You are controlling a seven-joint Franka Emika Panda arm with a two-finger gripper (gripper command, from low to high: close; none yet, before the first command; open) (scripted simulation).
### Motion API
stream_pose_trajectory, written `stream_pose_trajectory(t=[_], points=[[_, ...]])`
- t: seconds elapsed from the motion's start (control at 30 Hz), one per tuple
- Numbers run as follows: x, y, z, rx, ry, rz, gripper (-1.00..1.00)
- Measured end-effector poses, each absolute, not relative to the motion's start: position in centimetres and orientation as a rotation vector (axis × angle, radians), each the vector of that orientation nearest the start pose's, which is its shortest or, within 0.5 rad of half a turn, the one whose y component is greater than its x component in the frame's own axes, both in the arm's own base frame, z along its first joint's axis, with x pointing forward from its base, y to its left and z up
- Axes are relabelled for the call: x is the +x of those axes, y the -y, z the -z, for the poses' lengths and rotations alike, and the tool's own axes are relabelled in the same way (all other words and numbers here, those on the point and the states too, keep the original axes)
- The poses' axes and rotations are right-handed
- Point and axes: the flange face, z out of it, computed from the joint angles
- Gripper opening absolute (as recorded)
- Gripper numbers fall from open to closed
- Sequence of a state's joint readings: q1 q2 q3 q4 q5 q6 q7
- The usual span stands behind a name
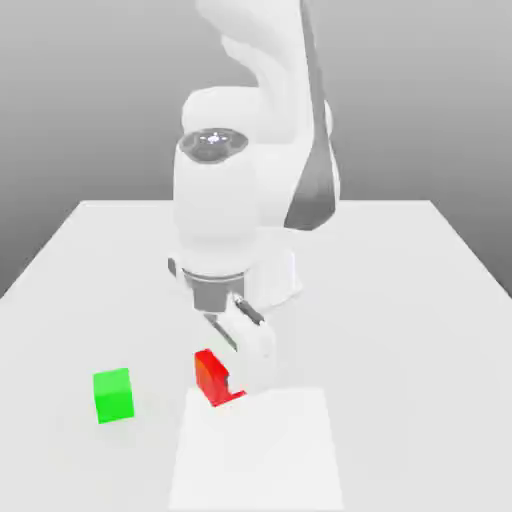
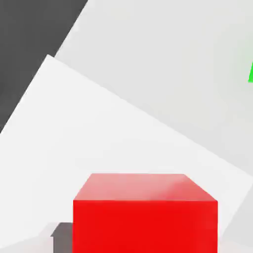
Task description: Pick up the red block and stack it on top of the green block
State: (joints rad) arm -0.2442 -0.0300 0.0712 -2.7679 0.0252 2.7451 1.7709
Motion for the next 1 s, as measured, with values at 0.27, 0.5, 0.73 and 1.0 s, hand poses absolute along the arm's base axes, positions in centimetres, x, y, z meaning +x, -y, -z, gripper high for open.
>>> stream_pose_trajectory(t=[0.27, 0.5, 0.73, 1.0], points=[[36.5, 13.0, -23.6, -1.213, -2.884, 0.000, -1.00], [34.1, 17.8, -24.4, -0.731, -3.048, 0.001, -1.00], [32.8, 20.6, -22.6, -0.472, -3.106, 0.011, -1.00], [32.7, 20.3, -18.4, -0.475, -3.104, 0.006, 1.00]])
